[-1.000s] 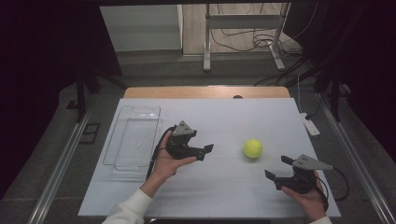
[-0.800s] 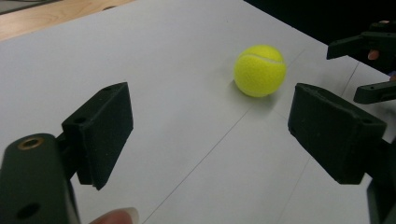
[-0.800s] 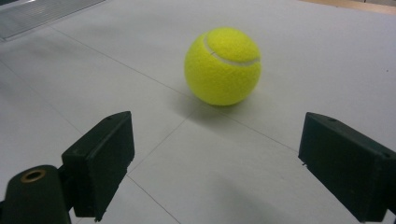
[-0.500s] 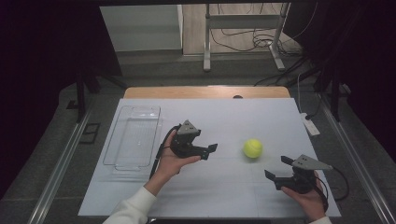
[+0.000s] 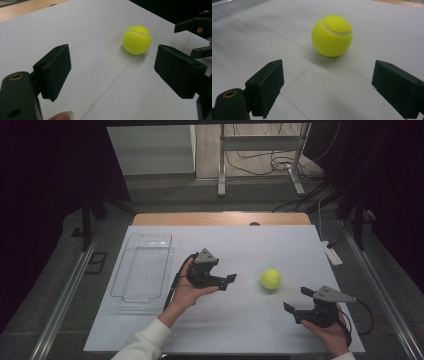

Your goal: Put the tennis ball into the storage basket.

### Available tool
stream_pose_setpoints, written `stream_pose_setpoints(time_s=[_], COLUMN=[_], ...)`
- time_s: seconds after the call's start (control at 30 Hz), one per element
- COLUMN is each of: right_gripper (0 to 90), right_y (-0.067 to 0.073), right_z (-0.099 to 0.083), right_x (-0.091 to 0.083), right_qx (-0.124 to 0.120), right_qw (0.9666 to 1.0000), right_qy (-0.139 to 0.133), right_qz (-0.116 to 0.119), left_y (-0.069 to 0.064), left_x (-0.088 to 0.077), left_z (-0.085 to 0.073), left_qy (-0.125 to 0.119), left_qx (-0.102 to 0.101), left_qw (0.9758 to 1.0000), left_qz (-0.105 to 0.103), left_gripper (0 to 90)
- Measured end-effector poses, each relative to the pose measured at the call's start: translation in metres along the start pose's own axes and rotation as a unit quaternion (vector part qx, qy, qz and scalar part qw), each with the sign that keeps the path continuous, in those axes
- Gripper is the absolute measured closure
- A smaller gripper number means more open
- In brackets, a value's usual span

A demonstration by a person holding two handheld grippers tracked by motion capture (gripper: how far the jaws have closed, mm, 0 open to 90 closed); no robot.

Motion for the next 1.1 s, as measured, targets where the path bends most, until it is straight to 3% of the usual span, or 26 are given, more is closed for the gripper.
stream_pose_setpoints(time_s=[1.1], right_gripper=[11.2], right_y=[0.000], right_z=[0.000], right_x=[0.000], right_qx=[0.000], right_qw=[1.0000], right_qy=[-0.003], right_qz=[0.002], left_y=[-0.011], left_x=[0.030], left_z=[0.014], left_qy=[0.013], left_qx=[0.004], left_qw=[0.9998], left_qz=[-0.017], left_gripper=[15.3])
Point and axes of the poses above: each handheld gripper's, and its own axes: x roughly forward along the jaws, z roughly out of its top, y roughly to its left, the point moved 5 cm from there along x, roughly forward along the jaws, and after that the axes turned 1 degree about -z, right-handed, at the moved point
